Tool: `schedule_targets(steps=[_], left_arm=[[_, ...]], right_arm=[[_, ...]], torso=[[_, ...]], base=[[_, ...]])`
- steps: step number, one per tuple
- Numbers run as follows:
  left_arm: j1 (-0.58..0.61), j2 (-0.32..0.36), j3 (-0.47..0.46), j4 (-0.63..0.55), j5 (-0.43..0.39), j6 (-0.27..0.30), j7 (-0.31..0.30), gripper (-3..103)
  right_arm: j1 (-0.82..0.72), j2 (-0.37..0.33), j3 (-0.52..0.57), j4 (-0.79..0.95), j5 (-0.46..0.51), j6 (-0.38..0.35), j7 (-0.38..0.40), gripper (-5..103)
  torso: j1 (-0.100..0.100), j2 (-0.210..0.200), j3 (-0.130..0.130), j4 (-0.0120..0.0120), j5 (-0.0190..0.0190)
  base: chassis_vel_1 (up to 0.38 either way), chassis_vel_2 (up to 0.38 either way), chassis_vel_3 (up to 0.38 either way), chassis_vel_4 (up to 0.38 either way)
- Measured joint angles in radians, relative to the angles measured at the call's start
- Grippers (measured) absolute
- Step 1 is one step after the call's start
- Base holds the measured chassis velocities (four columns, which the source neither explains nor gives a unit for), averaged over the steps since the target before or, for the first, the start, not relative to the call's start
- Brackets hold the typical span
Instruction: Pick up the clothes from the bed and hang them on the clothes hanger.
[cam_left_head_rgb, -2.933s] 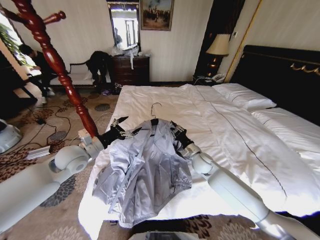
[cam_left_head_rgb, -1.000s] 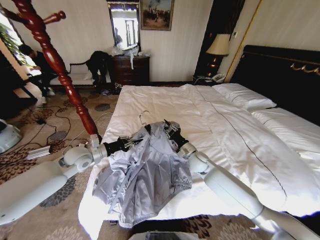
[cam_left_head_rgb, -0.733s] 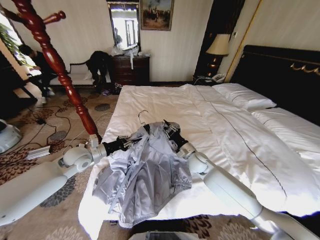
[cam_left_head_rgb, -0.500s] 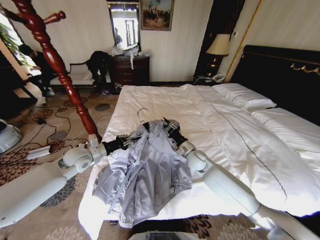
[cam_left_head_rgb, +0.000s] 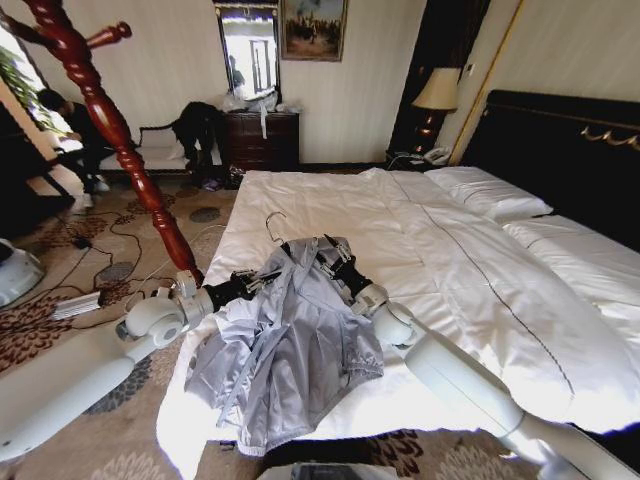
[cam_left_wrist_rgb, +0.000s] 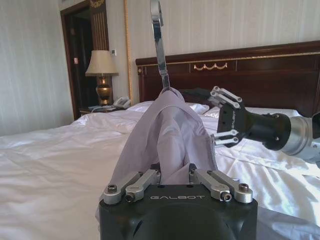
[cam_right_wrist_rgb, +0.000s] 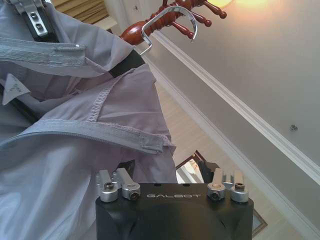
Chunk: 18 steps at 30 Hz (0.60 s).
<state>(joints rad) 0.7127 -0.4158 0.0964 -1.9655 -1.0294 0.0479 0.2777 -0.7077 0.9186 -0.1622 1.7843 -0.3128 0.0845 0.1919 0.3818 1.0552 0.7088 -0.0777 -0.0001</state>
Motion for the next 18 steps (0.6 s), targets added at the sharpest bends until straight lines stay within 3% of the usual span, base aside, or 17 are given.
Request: schedule_targets(steps=[5,7,9,11,14,18], left_arm=[[0.004,-0.007,-0.021,0.009,0.019,-0.008,-0.033,17],[0.006,-0.01,-0.027,0.012,0.027,-0.011,-0.05,17],[0.012,-0.025,-0.045,0.018,0.035,-0.028,-0.097,17],[0.015,-0.036,-0.064,0.021,0.02,-0.053,-0.141,17],[0.016,-0.037,-0.074,0.02,0.012,-0.059,-0.159,17],[0.024,-0.031,-0.098,-0.006,-0.001,-0.064,-0.192,17]], right_arm=[[-0.051,0.003,0.039,0.014,0.0,0.008,-0.001,90],[-0.07,0.004,0.054,0.019,0.0,0.01,-0.001,90],[-0.12,-0.005,0.092,0.032,0.001,0.018,-0.001,99],[-0.184,-0.024,0.147,0.052,0.014,0.027,-0.001,100],[-0.222,-0.035,0.187,0.067,0.026,0.03,0.0,100],[-0.316,-0.06,0.27,0.118,0.114,0.014,0.029,100]], torso=[[0.0,0.0,0.0,-0.0002,0.0001],[0.0,0.0,0.0,-0.0001,0.0001],[0.0,0.0,0.0,0.0001,0.0001],[0.0,0.0,0.0,-0.0004,0.0],[0.0,0.0,0.0,-0.0005,0.0001],[0.0,0.0,0.0,-0.0003,0.0001]], base=[[0.0,0.0,0.0,0.0],[0.0,0.0,0.0,0.0],[0.0,0.0,0.0,0.0],[0.0,0.0,0.0,0.0],[0.0,0.0,0.0,0.0],[0.0,0.0,0.0,0.0]])
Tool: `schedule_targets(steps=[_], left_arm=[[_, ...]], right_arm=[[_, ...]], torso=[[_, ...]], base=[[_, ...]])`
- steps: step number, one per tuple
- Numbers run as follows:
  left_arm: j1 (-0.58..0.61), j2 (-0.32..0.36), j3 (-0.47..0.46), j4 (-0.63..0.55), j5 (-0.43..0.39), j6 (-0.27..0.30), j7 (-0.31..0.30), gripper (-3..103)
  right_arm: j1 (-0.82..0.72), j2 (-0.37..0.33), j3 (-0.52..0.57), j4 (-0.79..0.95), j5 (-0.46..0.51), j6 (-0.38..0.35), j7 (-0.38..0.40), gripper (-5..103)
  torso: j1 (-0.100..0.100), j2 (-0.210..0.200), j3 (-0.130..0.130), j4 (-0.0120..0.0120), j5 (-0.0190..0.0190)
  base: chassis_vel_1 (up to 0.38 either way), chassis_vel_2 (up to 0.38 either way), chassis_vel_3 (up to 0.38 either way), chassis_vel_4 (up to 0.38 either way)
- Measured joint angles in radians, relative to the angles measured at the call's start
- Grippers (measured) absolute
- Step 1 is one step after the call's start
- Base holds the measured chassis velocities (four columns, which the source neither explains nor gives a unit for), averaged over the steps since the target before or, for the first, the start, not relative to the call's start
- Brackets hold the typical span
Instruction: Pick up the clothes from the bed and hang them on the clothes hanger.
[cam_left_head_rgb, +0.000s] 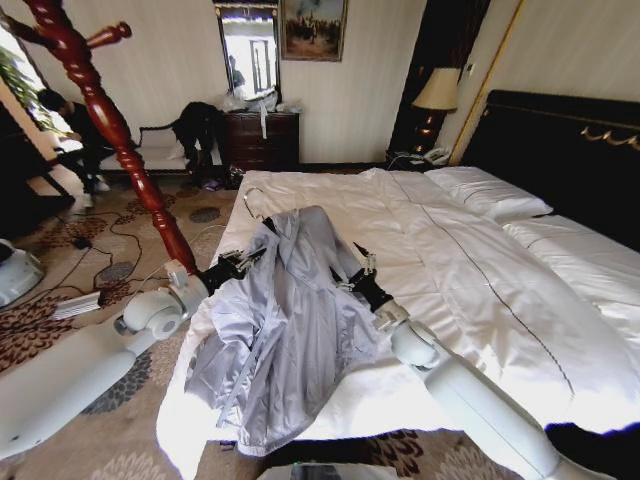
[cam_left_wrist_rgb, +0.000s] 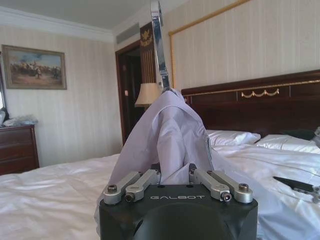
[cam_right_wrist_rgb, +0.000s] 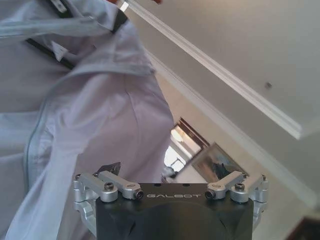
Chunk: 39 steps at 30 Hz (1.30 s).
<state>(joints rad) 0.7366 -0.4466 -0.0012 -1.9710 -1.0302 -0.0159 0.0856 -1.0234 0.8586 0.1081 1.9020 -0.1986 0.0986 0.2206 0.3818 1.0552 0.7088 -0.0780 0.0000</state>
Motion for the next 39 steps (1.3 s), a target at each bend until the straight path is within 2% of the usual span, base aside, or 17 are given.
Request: schedule_targets(steps=[2,3,6,13,17,18,19,22,23,26,27,28,32,33,37,39], left_arm=[[0.018,0.003,-0.023,-0.023,-0.007,0.002,-0.02,17],[0.018,0.003,-0.023,-0.023,-0.007,0.002,-0.02,17],[0.038,0.007,-0.048,-0.045,-0.01,0.008,-0.044,17],[0.047,0.02,-0.078,-0.065,-0.027,0.014,-0.078,17],[0.064,0.02,-0.087,-0.08,-0.024,0.006,-0.111,17],[0.071,0.012,-0.087,-0.082,-0.02,0.003,-0.122,17],[0.071,0.012,-0.087,-0.082,-0.02,0.003,-0.122,17],[0.126,-0.016,-0.133,-0.084,-0.003,0.0,-0.137,17],[0.126,-0.016,-0.133,-0.084,-0.003,0.0,-0.137,17],[0.248,-0.047,-0.25,-0.095,0.043,0.0,-0.139,17],[0.283,-0.058,-0.286,-0.1,0.063,0.0,-0.14,17],[0.283,-0.058,-0.286,-0.1,0.063,0.0,-0.14,17],[0.426,-0.088,-0.41,-0.143,0.106,0.004,-0.138,17],[0.426,-0.088,-0.41,-0.143,0.106,0.004,-0.138,17],[0.544,-0.113,-0.507,-0.169,0.116,0.003,-0.122,17],[0.564,-0.121,-0.521,-0.174,0.119,0.003,-0.12,17]], right_arm=[[-0.071,-0.012,0.044,0.053,0.115,-0.062,0.04,100],[-0.071,-0.012,0.044,0.053,0.115,-0.062,0.04,100],[-0.175,-0.012,0.081,0.137,0.236,-0.135,0.084,100],[-0.321,0.013,0.149,0.223,0.309,-0.17,0.11,100],[-0.434,0.06,0.268,0.278,0.404,-0.206,0.165,100],[-0.474,0.081,0.317,0.293,0.427,-0.211,0.174,100],[-0.474,0.081,0.317,0.293,0.427,-0.211,0.174,100],[-0.611,0.154,0.447,0.355,0.528,-0.211,0.171,100],[-0.611,0.154,0.447,0.355,0.528,-0.211,0.171,100],[-0.736,0.203,0.528,0.394,0.595,-0.142,0.111,100],[-0.77,0.211,0.552,0.402,0.584,-0.105,0.078,100],[-0.77,0.211,0.552,0.402,0.584,-0.105,0.078,100],[-0.867,0.24,0.579,0.42,0.417,0.022,-0.009,100],[-0.867,0.24,0.579,0.42,0.417,0.022,-0.009,100],[-0.875,0.309,0.558,0.368,0.324,0.087,-0.061,100],[-0.873,0.314,0.557,0.362,0.318,0.093,-0.065,100]], torso=[[0.0,0.0,0.0,0.0001,0.0],[0.0,0.0,0.0,0.0001,0.0],[0.0,0.0,0.0,0.0001,-0.0002],[0.0,0.0,0.0,-0.0001,0.0],[0.0,0.0,0.0,0.0002,-0.0001],[0.0,0.0,0.0,0.0002,0.0],[0.0,0.0,0.0,0.0002,0.0],[0.0,0.0,0.0,-0.0007,0.0001],[0.0,0.0,0.0,-0.0007,0.0001],[0.0,0.0,0.0,0.0004,-0.0001],[0.0,0.0,0.0,0.0004,-0.0001],[0.0,0.0,0.0,0.0004,-0.0001],[0.0,0.0,0.0,0.0002,-0.0002],[0.0,0.0,0.0,0.0002,-0.0002],[0.0,0.0,0.0,0.0,0.0001],[0.0,0.0,0.0,0.0004,-0.0001]], base=[[0.0,0.0,0.0,0.0],[0.0,0.0,0.0,0.0],[0.0,0.0,0.0,0.0],[0.0,0.0,0.0,0.0],[0.0,0.0,0.0,0.0],[0.0,0.0,0.0,0.0],[0.0,0.0,0.0,0.0],[0.0,0.0,0.0,0.0],[0.0,0.0,0.0,0.0],[0.0,0.0,0.0,0.0],[0.0,0.0,0.0,0.0],[0.0,0.0,0.0,0.0],[0.0,0.0,0.0,0.0],[0.0,0.0,0.0,0.0],[0.0,0.0,0.0,0.0],[0.0,0.0,0.0,0.0]])
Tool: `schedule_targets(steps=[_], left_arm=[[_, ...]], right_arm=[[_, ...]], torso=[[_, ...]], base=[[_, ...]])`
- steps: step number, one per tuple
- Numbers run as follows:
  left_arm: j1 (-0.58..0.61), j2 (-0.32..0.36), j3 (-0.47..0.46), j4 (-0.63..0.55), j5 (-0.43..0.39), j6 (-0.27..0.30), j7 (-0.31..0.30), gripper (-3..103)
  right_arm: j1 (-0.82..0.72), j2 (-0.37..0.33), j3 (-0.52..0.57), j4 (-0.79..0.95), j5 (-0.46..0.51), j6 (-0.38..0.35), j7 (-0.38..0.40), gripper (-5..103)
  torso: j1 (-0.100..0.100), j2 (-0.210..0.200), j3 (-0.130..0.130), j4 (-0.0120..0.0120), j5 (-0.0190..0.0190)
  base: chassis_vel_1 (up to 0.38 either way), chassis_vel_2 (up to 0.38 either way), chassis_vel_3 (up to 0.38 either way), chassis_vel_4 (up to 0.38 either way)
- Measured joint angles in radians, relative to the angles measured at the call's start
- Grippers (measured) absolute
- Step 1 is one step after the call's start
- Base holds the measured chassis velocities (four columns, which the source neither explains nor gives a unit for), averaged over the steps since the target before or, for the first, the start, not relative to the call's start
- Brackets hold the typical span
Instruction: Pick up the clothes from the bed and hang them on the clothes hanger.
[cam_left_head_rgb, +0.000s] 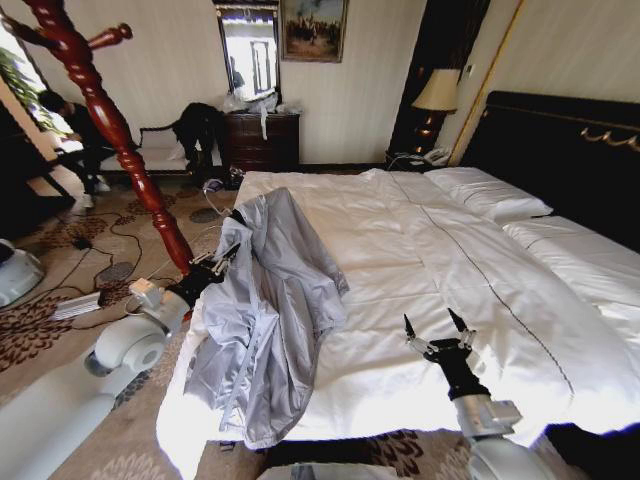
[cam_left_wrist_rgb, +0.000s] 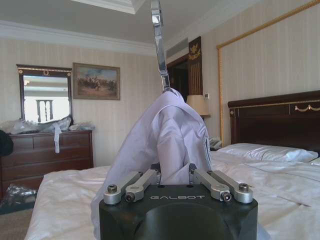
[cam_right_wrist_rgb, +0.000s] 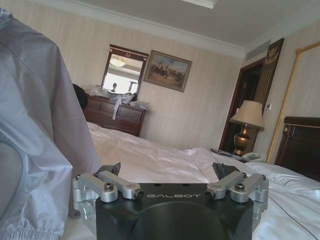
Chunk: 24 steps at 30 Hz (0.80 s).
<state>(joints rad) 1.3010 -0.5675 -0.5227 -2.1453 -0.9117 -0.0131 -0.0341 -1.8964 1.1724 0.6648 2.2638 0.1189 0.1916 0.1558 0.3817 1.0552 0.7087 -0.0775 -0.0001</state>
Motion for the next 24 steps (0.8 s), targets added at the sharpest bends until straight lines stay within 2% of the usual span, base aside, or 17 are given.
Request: schedule_targets(steps=[3,13,16,18,19,21,23,24], left_arm=[[0.043,-0.022,-0.024,-0.024,0.013,0.0,0.0,17],[0.129,-0.051,-0.108,-0.08,0.036,0.001,-0.001,17],[0.14,-0.057,-0.125,-0.09,0.045,0.02,-0.021,17],[0.141,-0.06,-0.149,-0.113,0.029,0.072,-0.102,17],[0.141,-0.06,-0.149,-0.113,0.029,0.072,-0.102,17],[0.134,-0.057,-0.162,-0.128,0.016,0.101,-0.157,17],[0.108,-0.051,-0.167,-0.146,-0.014,0.147,-0.247,17],[0.108,-0.051,-0.167,-0.146,-0.014,0.147,-0.247,17]], right_arm=[[0.003,0.002,-0.003,-0.006,-0.004,0.003,-0.002,100],[0.008,0.0,-0.006,-0.007,-0.004,0.002,-0.002,100],[0.008,0.0,-0.007,-0.008,-0.004,0.002,-0.002,100],[0.009,-0.001,-0.007,-0.008,-0.003,0.001,-0.001,100],[0.009,-0.001,-0.007,-0.008,-0.003,0.001,-0.001,100],[0.009,-0.001,-0.008,-0.008,-0.003,0.0,-0.001,100],[0.01,-0.001,-0.008,-0.008,-0.003,-0.001,0.0,100],[0.01,-0.001,-0.008,-0.008,-0.003,-0.001,0.0,100]], torso=[[0.0,0.0,0.0,-0.0006,-0.0001],[0.0,0.0,0.0,-0.0001,0.0],[0.0,0.0,0.0,-0.0004,0.0],[0.0,0.0,0.0,-0.0004,0.0],[0.0,0.0,0.0,-0.0004,0.0],[0.0,0.0,0.0,-0.0003,0.0],[0.0,0.0,0.0,-0.0004,0.0],[0.0,0.0,0.0,-0.0004,0.0]], base=[[0.0,0.0,0.0,0.0],[0.0,0.0,0.0,0.0],[0.0,0.0,0.0,0.0],[0.0,0.0,0.0,0.0],[0.0,0.0,0.0,0.0],[0.0,0.0,0.0,0.0],[0.0,0.0,0.0,0.0],[0.0,0.0,0.0,0.0]])
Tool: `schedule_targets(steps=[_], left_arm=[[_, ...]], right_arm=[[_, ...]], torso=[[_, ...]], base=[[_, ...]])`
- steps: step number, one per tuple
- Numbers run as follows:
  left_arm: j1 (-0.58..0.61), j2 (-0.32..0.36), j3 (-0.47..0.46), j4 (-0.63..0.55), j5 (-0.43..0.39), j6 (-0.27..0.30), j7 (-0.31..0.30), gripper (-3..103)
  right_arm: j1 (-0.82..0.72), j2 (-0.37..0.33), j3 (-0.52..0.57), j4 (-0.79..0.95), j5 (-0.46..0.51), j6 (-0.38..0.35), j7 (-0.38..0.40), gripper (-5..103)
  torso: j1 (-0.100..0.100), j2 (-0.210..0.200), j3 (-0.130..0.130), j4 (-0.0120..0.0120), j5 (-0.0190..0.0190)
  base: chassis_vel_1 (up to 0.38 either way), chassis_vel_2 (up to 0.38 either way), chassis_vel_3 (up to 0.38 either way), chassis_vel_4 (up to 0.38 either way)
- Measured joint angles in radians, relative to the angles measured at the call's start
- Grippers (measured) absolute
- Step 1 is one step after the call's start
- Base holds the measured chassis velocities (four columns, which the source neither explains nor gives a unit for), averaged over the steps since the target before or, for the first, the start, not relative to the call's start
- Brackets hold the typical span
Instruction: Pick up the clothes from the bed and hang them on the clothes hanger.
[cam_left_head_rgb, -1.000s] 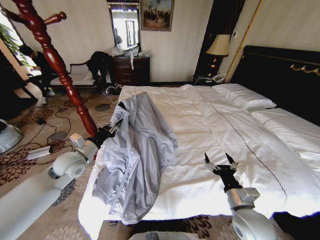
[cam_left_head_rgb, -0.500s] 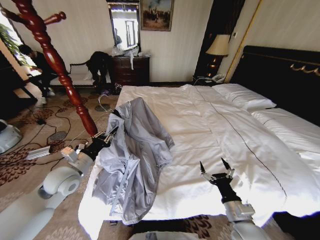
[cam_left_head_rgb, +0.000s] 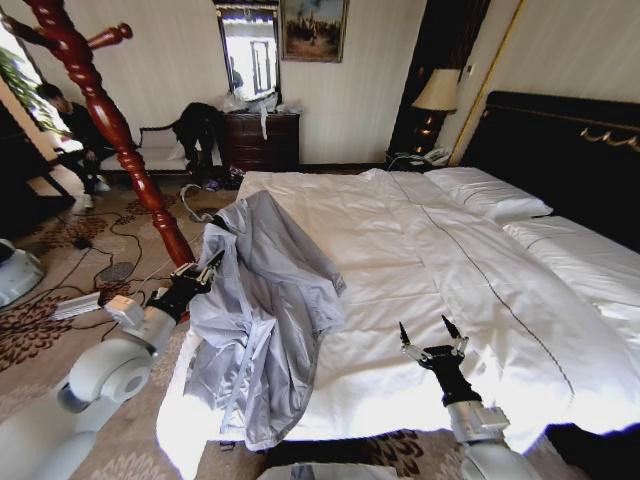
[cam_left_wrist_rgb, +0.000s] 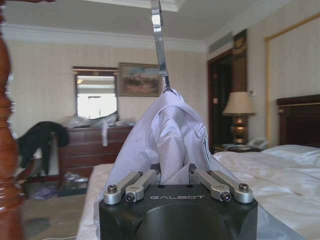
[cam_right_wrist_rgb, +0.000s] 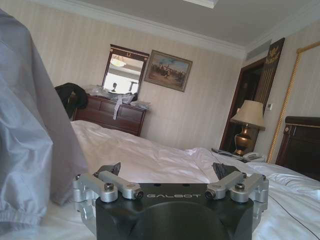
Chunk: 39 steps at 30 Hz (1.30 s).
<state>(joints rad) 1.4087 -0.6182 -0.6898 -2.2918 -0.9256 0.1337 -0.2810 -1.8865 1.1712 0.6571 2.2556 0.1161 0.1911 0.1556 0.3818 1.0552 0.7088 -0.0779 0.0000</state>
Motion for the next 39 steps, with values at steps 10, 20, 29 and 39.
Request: schedule_targets(steps=[10,20,29,39], left_arm=[[-0.177,0.044,0.073,-0.022,-0.123,0.068,-0.101,17],[-0.39,0.099,0.172,-0.032,-0.235,0.135,-0.162,17],[-0.624,0.141,0.272,-0.03,-0.401,0.212,-0.251,17],[-0.703,0.205,0.268,-0.004,-0.566,0.3,-0.288,17]], right_arm=[[0.001,-0.001,-0.001,0.0,0.001,-0.002,0.001,100],[0.001,-0.001,-0.001,0.0,0.001,-0.003,0.002,100],[0.001,-0.001,-0.001,0.0,0.001,-0.003,0.002,100],[0.001,-0.001,-0.001,0.0,0.001,-0.003,0.002,100]], torso=[[0.0,0.0,0.0,0.0,-0.0001],[0.0,0.0,0.0,0.0001,0.0],[0.0,0.0,0.0,-0.0002,0.0002],[0.0,0.0,0.0,0.0001,-0.0001]], base=[[0.0,0.0,0.0,0.0],[0.0,0.0,0.0,0.0],[0.0,0.0,0.0,0.0],[0.0,0.0,0.0,0.0]])
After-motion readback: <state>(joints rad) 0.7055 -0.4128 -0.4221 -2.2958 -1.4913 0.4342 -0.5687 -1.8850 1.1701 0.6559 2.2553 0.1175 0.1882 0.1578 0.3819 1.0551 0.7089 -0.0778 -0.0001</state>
